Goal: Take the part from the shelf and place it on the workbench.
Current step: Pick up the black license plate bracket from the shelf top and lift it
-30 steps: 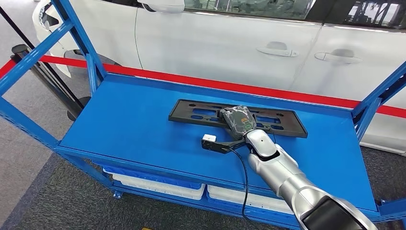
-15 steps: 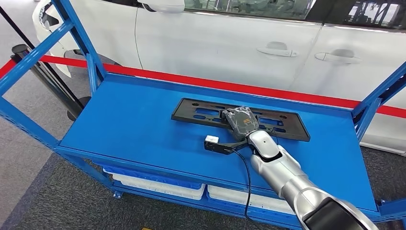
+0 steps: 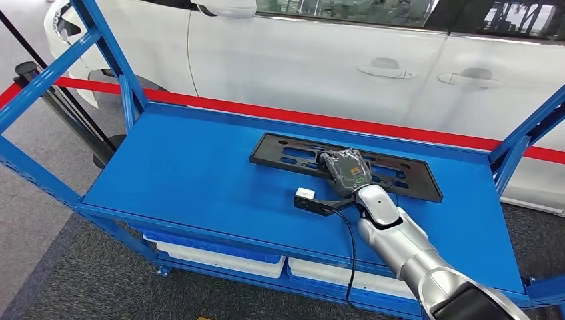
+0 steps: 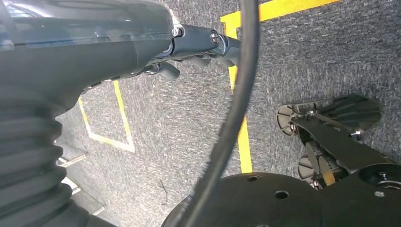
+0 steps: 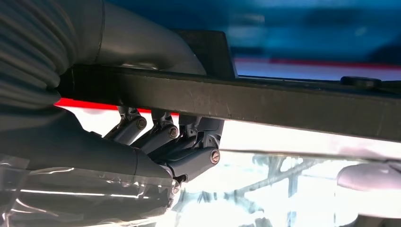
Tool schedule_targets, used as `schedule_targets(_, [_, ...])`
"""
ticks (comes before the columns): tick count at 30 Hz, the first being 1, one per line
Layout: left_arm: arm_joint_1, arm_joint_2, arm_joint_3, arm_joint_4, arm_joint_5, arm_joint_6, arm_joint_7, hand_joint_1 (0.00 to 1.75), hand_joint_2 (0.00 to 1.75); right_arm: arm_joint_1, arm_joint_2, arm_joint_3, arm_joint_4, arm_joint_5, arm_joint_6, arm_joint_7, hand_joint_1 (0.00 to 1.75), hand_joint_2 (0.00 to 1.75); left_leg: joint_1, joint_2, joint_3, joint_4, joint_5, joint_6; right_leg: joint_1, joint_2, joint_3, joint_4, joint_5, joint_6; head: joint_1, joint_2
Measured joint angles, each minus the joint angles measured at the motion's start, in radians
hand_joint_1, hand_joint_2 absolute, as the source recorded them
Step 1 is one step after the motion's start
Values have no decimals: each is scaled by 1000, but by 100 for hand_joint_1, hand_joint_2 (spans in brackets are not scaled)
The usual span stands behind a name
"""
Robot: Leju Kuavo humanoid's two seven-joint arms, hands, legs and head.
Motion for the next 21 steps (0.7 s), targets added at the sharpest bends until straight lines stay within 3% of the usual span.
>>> schedule_targets(11, [2, 2, 6, 0, 19, 1, 4, 0, 175, 48, -79, -88, -187, -52, 4, -14, 175, 175, 0, 0, -1, 0, 0, 0, 0, -1, 0, 0, 0, 0, 0, 0])
schedule_targets(21, [2, 7, 6, 0, 22, 1, 2, 0, 175, 84, -107, -155, -321, -124, 5, -59, 175, 175, 0, 0, -1, 0, 0, 0, 0, 0, -1, 0, 0, 0, 0, 0])
